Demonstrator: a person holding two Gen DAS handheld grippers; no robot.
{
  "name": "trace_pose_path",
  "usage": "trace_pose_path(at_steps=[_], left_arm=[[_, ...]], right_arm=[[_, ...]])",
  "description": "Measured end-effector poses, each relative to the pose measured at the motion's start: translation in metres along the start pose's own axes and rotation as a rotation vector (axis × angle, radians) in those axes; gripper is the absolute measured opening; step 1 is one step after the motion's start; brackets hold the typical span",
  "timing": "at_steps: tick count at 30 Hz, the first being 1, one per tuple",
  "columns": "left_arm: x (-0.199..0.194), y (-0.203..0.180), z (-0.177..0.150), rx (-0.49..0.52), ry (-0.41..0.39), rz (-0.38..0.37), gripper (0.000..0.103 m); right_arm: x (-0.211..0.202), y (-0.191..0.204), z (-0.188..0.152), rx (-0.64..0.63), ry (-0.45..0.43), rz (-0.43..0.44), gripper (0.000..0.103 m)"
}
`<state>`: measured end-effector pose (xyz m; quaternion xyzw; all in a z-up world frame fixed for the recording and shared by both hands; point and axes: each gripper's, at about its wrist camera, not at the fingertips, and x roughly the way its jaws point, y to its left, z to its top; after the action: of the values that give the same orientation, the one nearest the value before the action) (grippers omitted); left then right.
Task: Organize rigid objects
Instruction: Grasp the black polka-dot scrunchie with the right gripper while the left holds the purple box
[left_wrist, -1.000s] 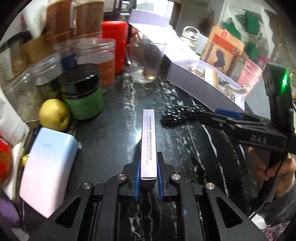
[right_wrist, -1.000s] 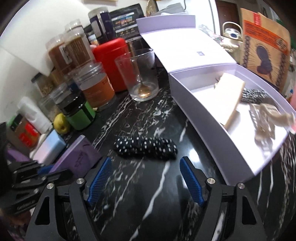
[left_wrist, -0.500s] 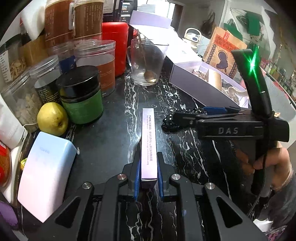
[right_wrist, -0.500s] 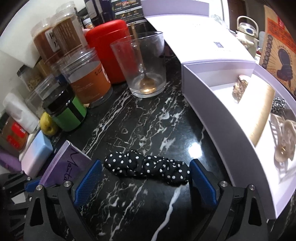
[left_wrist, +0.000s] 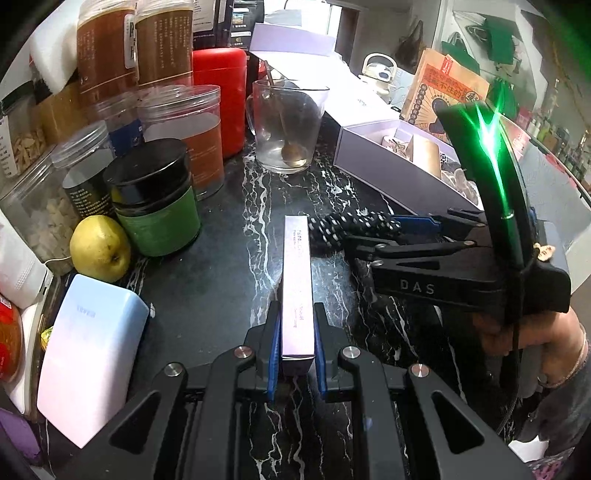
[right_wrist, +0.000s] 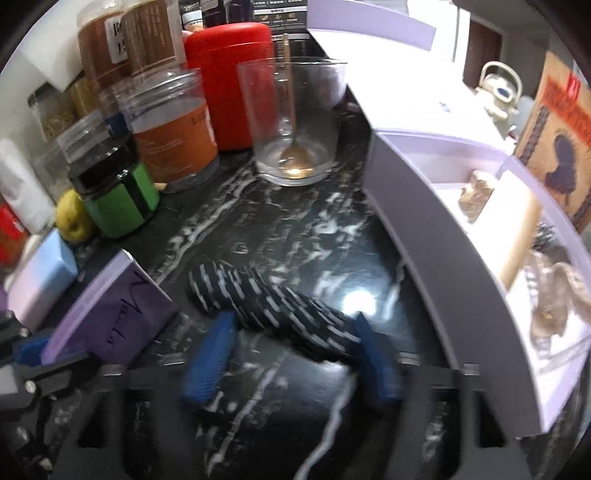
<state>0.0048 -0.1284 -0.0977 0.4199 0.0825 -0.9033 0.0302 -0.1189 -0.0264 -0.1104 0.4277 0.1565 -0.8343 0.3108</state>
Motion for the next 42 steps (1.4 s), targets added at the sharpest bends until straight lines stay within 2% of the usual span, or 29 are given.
trace_pose_path(at_steps=[6,8,10,18,19,20,21,23,25,30,35,42], left_arm=[[0.004,-0.003,0.003,0.003,0.0,-0.003,0.015],[0.008,-0.005,0.003,0.005,0.007,0.005,0.015],[0.011,-0.005,0.004,-0.001,0.021,0.008,0.015],[0.013,-0.006,0.003,0.006,0.017,0.022,0.015],[0.014,-0.006,0.004,0.011,0.019,0.032,0.015],[0.015,-0.006,0.005,0.013,0.021,0.041,0.015],[0.015,-0.006,0.005,0.013,0.024,0.046,0.015],[0.016,-0.006,0.007,0.006,0.028,0.043,0.015],[0.017,-0.006,0.009,0.005,0.032,0.036,0.015],[0.019,-0.011,0.01,0.026,0.037,0.046,0.015],[0.019,-0.018,0.009,0.032,0.038,0.023,0.015],[0.017,-0.043,0.014,0.107,0.018,-0.006,0.015]], right_arm=[[-0.007,-0.012,-0.004,0.033,-0.011,0.07,0.06],[-0.006,-0.012,-0.002,0.041,-0.011,0.103,0.078],[-0.006,-0.013,-0.002,0.036,-0.021,0.115,0.082],[0.005,-0.005,0.008,-0.021,-0.021,0.111,0.081],[0.007,-0.002,0.01,-0.035,-0.019,0.106,0.076],[0.008,-0.001,0.011,-0.045,-0.021,0.1,0.064],[0.007,0.001,0.01,-0.061,-0.022,0.081,0.058],[0.005,0.003,0.01,-0.08,-0.023,0.04,0.033],[0.002,0.001,0.01,-0.077,-0.018,0.061,0.018],[-0.004,-0.002,0.004,-0.068,-0.018,0.057,0.017],[-0.015,-0.012,-0.007,-0.03,-0.031,0.056,0.017],[-0.041,-0.038,-0.034,0.052,-0.043,0.027,0.017]])
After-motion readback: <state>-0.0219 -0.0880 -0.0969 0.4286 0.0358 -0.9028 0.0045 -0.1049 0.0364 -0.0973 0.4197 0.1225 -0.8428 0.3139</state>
